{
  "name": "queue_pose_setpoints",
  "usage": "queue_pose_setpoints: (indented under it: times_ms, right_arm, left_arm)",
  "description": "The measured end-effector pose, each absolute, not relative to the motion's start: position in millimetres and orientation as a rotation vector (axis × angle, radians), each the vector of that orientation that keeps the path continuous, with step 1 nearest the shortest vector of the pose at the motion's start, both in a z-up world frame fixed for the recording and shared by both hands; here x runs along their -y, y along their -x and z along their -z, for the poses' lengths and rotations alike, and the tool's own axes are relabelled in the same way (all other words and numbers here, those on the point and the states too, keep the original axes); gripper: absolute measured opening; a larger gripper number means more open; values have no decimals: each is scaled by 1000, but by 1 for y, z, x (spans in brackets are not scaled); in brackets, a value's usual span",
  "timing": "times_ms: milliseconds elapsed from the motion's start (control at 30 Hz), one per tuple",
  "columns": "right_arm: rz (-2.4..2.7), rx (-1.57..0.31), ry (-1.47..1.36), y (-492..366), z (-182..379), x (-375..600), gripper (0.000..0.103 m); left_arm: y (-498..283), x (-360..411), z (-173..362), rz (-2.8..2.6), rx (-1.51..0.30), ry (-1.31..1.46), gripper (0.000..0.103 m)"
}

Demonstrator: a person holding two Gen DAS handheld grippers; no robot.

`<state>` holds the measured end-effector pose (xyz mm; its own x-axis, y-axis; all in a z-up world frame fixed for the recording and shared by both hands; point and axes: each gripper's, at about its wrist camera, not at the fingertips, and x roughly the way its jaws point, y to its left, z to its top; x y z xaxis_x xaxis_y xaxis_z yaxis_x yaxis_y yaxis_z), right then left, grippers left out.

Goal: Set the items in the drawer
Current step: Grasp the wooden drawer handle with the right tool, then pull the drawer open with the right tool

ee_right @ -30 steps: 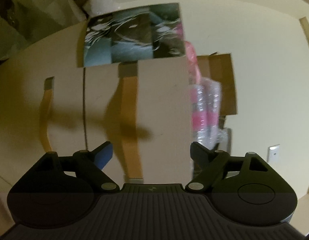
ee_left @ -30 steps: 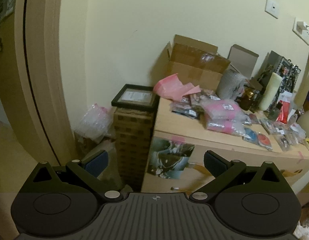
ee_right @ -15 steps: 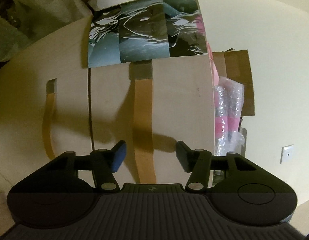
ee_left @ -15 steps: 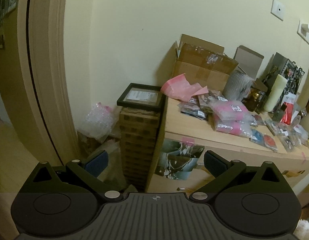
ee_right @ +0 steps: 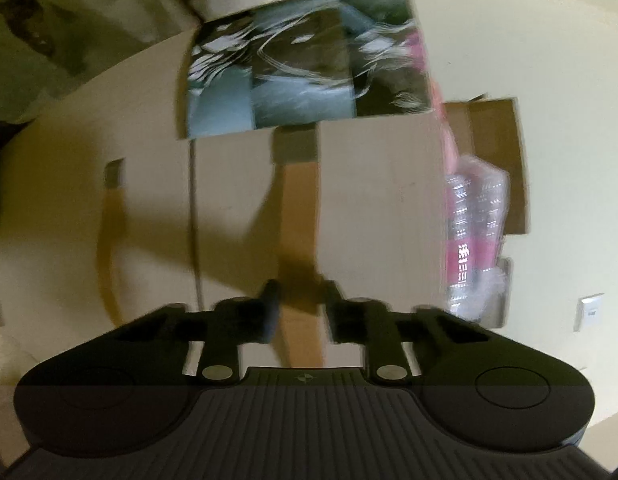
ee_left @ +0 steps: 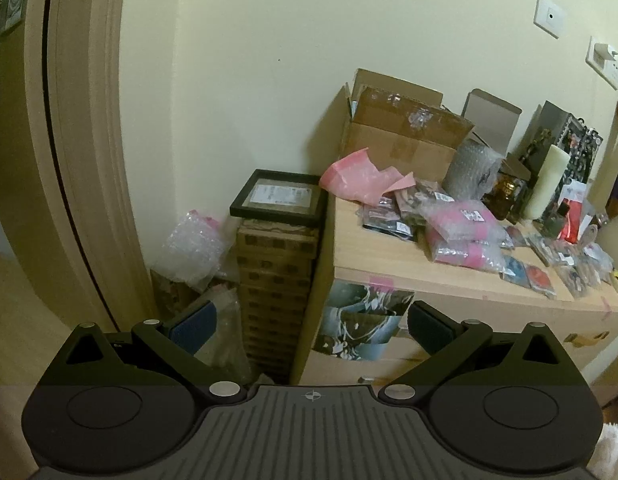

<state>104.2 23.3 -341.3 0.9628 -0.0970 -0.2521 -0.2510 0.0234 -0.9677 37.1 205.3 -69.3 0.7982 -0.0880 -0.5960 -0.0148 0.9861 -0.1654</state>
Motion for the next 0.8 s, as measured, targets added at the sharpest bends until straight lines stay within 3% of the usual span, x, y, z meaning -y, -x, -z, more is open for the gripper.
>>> queue_pose_setpoints:
  times_ms: [433,800]
  right_arm:
    - [-114,-322,1502,-102,334,-26,20]
    - [-114,-347,1474,-46,333,-32,21]
  left_arm:
    - [-28,-220,70,36,-633,158,103]
    - [-17,-217,76,104,-635,165,103]
